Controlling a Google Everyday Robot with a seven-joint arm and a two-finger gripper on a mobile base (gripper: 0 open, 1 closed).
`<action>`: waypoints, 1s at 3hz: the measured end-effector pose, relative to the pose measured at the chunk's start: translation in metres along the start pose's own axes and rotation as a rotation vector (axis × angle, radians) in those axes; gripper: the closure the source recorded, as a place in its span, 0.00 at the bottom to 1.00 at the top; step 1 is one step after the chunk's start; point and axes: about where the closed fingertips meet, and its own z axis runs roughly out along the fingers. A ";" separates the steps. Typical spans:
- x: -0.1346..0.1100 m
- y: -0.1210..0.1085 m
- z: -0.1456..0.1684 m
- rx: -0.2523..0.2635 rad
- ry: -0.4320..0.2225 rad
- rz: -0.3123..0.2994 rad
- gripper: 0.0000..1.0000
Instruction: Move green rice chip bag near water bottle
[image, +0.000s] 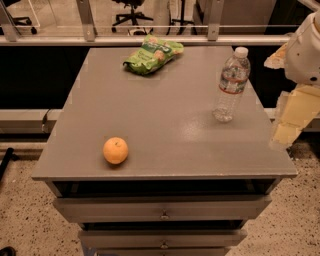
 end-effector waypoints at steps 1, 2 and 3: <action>-0.006 0.001 -0.001 -0.003 -0.012 -0.004 0.00; -0.043 0.007 -0.004 -0.020 -0.077 -0.031 0.00; -0.079 0.013 0.000 -0.035 -0.120 -0.050 0.00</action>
Offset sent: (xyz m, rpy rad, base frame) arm 0.0007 0.0541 0.0135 0.1005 0.0164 0.0754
